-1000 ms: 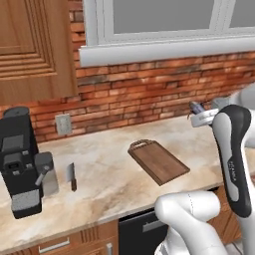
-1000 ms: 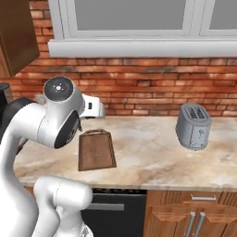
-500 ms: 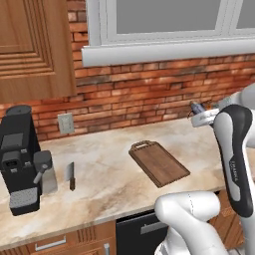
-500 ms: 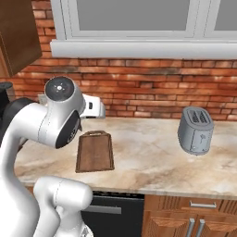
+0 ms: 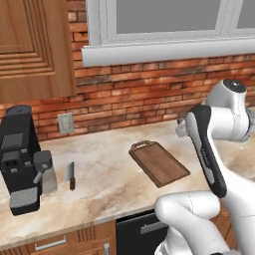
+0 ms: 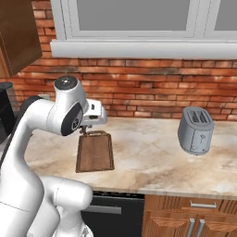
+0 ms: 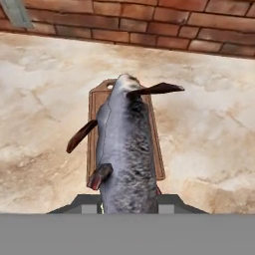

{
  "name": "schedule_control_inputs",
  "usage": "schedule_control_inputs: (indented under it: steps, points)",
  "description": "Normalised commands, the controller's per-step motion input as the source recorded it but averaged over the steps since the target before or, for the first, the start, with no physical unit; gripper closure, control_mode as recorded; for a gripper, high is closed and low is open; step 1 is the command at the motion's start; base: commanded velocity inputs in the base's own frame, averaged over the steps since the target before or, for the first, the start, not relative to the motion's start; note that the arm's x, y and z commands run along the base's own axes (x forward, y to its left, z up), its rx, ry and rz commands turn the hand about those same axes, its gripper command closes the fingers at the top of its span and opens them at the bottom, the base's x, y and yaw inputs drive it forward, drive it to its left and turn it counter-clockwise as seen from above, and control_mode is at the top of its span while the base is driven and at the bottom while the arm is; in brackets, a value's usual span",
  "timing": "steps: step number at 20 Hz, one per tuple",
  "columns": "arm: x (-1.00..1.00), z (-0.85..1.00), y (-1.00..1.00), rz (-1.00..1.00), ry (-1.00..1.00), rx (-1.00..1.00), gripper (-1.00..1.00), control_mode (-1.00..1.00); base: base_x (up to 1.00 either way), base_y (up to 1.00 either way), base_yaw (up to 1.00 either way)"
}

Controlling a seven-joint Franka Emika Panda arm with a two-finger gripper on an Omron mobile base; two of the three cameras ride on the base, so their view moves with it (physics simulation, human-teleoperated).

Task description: Retrieve the fish from the fridge and place it on the cutting board.

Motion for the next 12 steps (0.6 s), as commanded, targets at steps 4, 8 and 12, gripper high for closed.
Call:
schedule_control_inputs:
  steps: [4, 8, 12]
  points:
    - [0.16, -0.58, 0.05, 0.0, 0.06, -0.01, 1.0, -1.0, 0.0, 0.0, 0.0]
    - [0.22, -0.6, 0.11, 0.0, 0.0, 0.0, 1.0, -1.0, 0.0, 0.0, 0.0]
    - [0.21, -0.66, 0.15, 0.01, 0.0, 0.0, 1.0, -1.0, 0.0, 0.0, 0.0]
